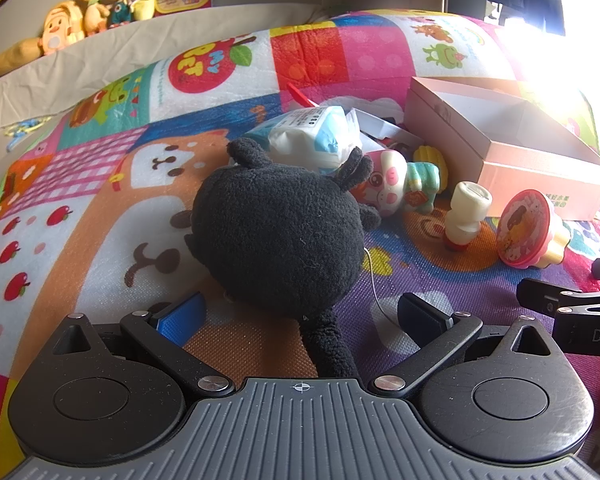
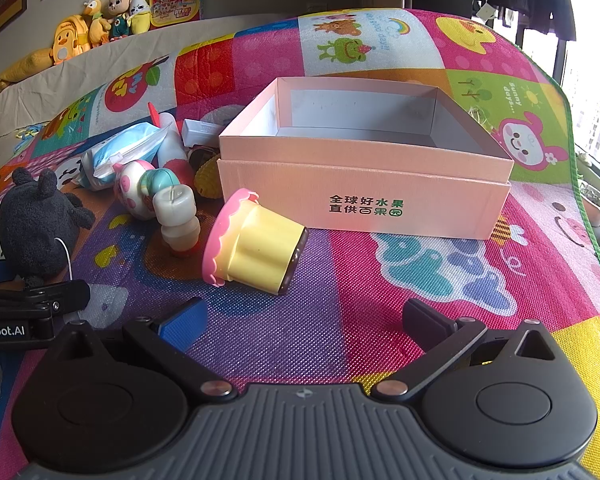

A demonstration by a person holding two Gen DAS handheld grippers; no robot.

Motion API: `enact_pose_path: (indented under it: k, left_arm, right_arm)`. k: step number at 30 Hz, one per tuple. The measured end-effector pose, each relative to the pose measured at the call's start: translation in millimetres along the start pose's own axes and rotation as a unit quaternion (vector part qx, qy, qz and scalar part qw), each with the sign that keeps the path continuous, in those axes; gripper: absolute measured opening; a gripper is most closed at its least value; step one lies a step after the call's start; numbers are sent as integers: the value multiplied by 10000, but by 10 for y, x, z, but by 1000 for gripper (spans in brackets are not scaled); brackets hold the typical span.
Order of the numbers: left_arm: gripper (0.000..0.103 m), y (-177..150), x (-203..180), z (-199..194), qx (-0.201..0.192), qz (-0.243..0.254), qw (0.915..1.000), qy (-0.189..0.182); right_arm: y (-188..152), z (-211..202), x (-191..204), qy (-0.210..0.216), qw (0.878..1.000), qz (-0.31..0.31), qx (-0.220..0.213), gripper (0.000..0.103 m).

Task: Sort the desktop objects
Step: 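Grasp the black plush toy with the left tool while the right tool grasps the pink-lidded yellow cup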

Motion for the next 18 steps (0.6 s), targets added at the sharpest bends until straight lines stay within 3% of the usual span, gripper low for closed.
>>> enact_pose_path:
  k: [18]
  left_arm:
    - [103,4,-5,4,-5,2,10000,3]
  right_arm:
    - [-5,-8,13,-27,10000,-24,13,103]
Point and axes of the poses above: each gripper's, at about its wrist camera, not at the fingertips, and z roughly the way its jaws point, x to its left, y to its top, the point moved 8 cm from there along z, roughly the way its jaws point, and after that the axes turned 7 degrees about x, right-handed, at the moved point
